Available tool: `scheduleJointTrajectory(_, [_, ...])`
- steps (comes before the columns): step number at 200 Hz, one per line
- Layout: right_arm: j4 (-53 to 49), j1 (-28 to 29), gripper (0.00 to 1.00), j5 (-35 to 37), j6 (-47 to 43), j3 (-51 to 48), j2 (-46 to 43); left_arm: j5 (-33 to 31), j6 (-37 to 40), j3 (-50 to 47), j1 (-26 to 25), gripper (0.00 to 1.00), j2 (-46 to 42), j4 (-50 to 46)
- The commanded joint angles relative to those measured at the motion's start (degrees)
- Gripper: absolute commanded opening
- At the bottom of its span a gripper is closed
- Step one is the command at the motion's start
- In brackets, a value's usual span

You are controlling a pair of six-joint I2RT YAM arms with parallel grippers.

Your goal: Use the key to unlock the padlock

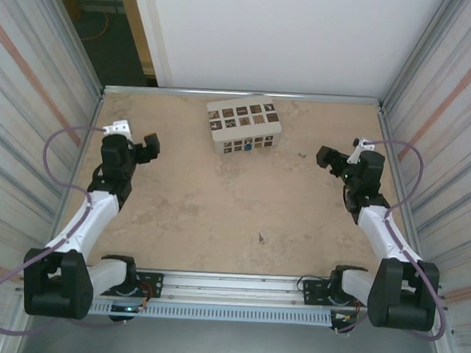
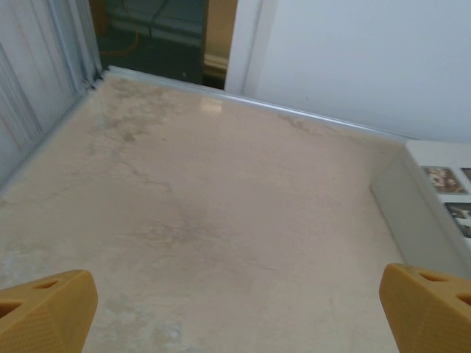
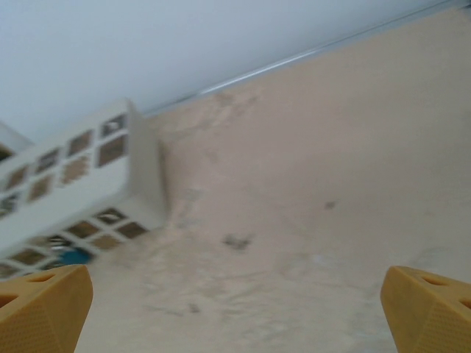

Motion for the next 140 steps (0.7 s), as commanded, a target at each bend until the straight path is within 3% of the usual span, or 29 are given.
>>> scheduleJointTrajectory(1, [-5.19,4.83,0.99,-4.95,7.40,5.27,4.59,7.23,-6.07,5.19,-0.44,0.99,4.78,-8.31])
scheduleJointTrajectory(27, [-4.28,11.41,0.99,-2.17,7.13,12.13,13.38,11.98,-8.53,10.72,-4.07,0.99,12.11,-8.85])
scheduleJointTrajectory(57, [0.34,14.68,0.99,-1.69,9.11,19.65,24.61,15.12,-9.76,17.85,-8.57,0.99,21.60,-8.75])
scheduleJointTrajectory(87, [2.68,16.02,0.99,1.34,9.67,27.55,35.21,19.60,-12.89,24.51,-10.22,0.99,29.93,-7.60])
scheduleJointTrajectory(140, [3.41,16.02,0.99,-0.18,10.11,38.66,48.73,26.25,-16.25,34.77,-11.30,0.99,42.62,-7.26])
